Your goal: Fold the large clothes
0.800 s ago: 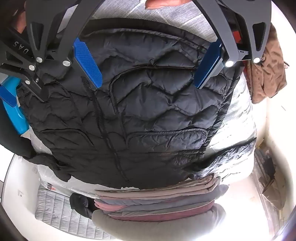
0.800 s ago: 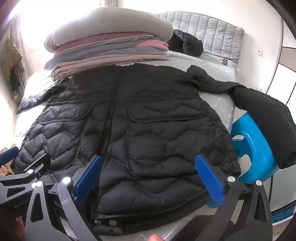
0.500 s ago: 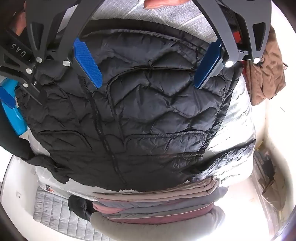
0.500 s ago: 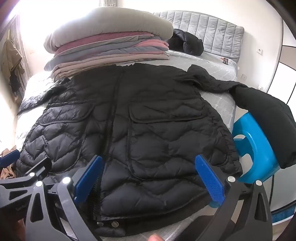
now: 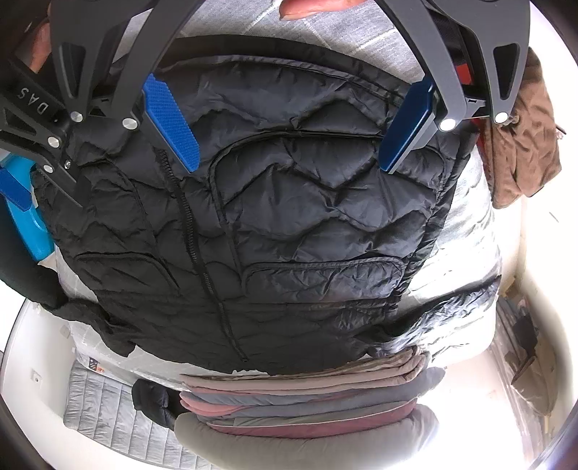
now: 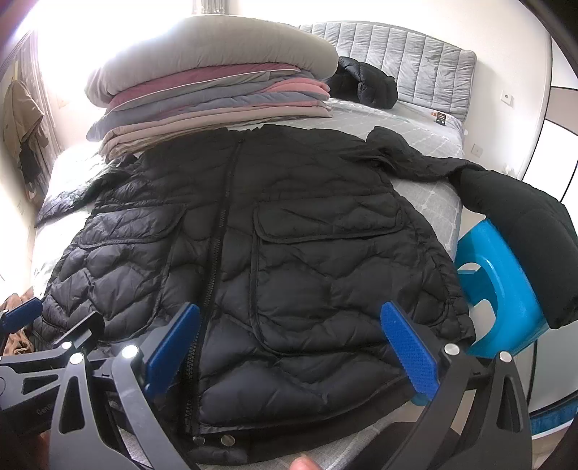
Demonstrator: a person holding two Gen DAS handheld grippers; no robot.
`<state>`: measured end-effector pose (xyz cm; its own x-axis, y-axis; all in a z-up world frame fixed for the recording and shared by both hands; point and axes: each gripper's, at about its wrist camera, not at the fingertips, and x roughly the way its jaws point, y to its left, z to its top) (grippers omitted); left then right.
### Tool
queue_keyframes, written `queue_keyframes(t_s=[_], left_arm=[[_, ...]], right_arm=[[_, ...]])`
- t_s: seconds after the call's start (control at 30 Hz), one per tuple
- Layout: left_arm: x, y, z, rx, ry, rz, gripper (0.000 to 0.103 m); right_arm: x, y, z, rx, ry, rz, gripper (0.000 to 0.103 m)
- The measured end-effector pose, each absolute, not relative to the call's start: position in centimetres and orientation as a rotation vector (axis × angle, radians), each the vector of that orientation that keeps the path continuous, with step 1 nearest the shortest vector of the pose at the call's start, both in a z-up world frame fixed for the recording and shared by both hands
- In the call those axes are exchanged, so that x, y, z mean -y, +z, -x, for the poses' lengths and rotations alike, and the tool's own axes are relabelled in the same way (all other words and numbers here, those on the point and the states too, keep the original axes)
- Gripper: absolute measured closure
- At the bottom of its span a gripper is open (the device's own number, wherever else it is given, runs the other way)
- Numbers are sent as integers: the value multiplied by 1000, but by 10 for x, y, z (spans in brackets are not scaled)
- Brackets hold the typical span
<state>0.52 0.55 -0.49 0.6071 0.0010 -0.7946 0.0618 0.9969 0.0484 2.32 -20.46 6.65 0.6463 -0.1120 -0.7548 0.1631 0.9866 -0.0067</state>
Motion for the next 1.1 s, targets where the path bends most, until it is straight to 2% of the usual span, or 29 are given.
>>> queue_keyframes(t_s=[1.1], left_arm=[[-3, -7, -8, -924, -20, -91, 7]], right_arm=[[206, 65, -28, -857, -159, -73, 6]])
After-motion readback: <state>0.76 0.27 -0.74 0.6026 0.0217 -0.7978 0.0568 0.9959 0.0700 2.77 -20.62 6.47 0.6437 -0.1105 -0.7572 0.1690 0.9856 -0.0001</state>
